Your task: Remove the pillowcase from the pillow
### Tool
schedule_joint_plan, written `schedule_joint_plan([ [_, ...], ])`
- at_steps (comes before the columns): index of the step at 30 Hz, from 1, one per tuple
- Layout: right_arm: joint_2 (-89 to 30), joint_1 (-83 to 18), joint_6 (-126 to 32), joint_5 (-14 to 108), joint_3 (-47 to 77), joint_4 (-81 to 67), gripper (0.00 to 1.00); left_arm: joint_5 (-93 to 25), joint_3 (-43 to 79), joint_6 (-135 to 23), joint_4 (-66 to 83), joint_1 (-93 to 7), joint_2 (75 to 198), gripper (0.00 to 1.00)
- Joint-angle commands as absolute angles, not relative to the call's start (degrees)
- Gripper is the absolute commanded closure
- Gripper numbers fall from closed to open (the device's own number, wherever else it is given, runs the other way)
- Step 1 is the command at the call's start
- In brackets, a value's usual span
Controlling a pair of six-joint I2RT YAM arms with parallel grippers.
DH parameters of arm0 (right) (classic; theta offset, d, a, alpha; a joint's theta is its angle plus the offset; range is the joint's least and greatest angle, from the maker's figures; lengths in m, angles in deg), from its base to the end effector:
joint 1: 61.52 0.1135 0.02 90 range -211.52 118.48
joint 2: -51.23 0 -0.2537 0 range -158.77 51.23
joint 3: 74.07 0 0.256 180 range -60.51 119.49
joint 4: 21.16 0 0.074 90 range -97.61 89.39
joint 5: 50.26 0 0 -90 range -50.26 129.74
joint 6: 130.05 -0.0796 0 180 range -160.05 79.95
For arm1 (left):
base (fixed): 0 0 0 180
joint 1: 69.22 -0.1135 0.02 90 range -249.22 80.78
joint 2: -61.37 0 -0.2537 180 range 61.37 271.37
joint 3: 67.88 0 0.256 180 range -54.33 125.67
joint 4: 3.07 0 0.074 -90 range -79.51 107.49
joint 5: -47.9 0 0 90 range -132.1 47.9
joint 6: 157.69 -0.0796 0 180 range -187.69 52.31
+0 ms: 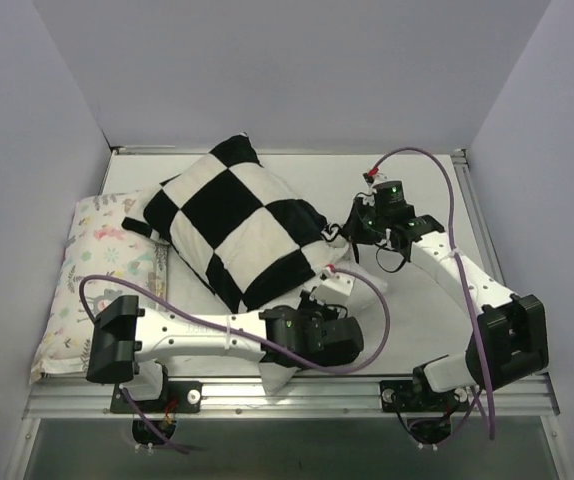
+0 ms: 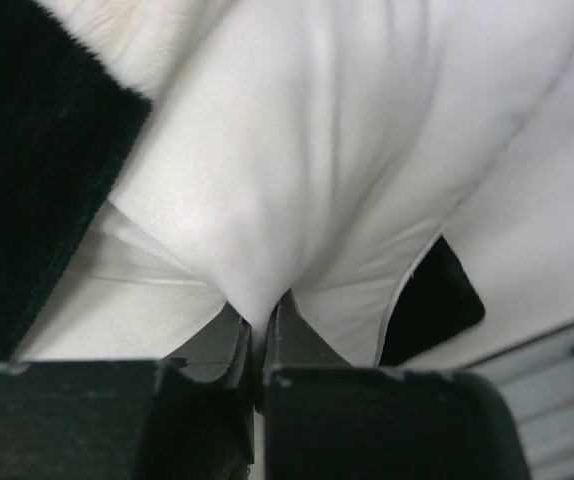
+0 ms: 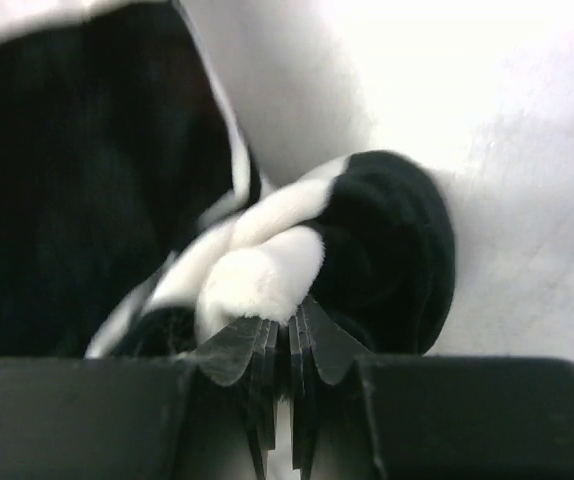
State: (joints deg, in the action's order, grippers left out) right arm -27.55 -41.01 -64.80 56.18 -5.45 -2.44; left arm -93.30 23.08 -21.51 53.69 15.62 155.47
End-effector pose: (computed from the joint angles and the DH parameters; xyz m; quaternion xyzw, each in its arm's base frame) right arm 0.3239 0.1452 0.2446 -0.0411 0.8544 0.3073 0.4171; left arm 0.0938 -0.3489 0.2454 0.1824 0.8589 -0.0401 0.4768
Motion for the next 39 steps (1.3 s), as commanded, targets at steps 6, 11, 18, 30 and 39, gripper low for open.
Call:
schedule_joint_plan([
  [6,-46.1,-43.1,-66.8,49.9,25.8,5.9,1.0,-79.2,24.6,-23.0,47.9,25.9,149.3,1.0],
  [11,-57.6,-43.5,-67.5,54.5,39.8,10.5,0.95,-77.3,21.5,-25.3,40.5,25.0,148.5,1.0],
  [18,-53.6,-44.5,-66.8,53.4,37.7,11.3,0.49,-66.8,13.8,-26.8,22.9,11.6,145.6,1.0],
  [30,-32.5,-52.0,-70.2,50.4,36.5,18.8,0.06,-47.0,33.8,-31.4,13.4,-2.5,161.6,1.0],
  [39,-10.1,-52.3,-70.1,43.4,9.2,16.7,0.04,-44.6,42.5,-30.6,13.3,-7.9,164.3,0.38],
])
